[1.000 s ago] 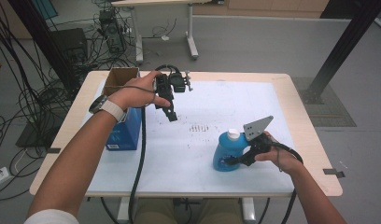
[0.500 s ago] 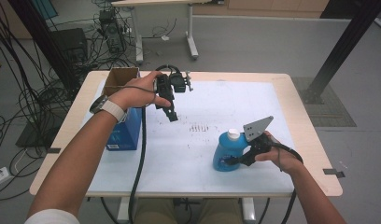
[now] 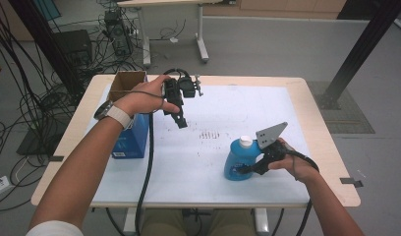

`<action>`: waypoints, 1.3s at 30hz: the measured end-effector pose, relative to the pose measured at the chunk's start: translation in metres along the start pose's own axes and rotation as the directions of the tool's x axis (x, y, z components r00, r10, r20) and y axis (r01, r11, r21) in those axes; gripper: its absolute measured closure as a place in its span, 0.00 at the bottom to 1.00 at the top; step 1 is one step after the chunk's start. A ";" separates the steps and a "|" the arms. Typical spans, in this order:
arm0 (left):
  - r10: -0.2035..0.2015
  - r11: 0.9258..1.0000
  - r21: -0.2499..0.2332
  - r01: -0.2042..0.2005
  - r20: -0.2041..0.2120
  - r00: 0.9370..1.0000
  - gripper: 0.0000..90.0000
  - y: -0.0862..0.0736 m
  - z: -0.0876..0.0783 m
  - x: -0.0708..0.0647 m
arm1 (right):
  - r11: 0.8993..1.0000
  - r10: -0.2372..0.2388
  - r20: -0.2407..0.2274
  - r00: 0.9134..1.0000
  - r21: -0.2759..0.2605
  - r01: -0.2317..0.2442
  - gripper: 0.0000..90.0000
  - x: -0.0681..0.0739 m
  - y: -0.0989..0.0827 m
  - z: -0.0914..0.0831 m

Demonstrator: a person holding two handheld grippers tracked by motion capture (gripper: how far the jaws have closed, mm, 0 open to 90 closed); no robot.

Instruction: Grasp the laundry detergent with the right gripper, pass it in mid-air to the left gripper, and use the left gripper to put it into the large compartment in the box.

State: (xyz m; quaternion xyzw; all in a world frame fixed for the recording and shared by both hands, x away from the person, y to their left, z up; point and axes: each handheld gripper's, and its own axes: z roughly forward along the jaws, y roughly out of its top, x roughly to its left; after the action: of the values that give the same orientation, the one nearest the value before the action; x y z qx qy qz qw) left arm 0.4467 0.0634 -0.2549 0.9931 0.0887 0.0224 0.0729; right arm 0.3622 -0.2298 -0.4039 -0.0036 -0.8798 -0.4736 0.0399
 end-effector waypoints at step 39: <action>-0.003 1.000 -0.007 0.003 -0.006 1.000 0.14 0.000 -0.001 -0.002 | 1.000 -0.008 0.020 1.000 0.000 0.008 0.48 0.002 0.000 -0.001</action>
State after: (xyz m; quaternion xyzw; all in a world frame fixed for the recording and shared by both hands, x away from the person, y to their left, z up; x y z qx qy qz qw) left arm 0.4451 0.0627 -0.2544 0.9926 0.0905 0.0258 0.0762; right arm 0.3601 -0.2303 -0.4033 -0.0050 -0.8802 -0.4737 0.0291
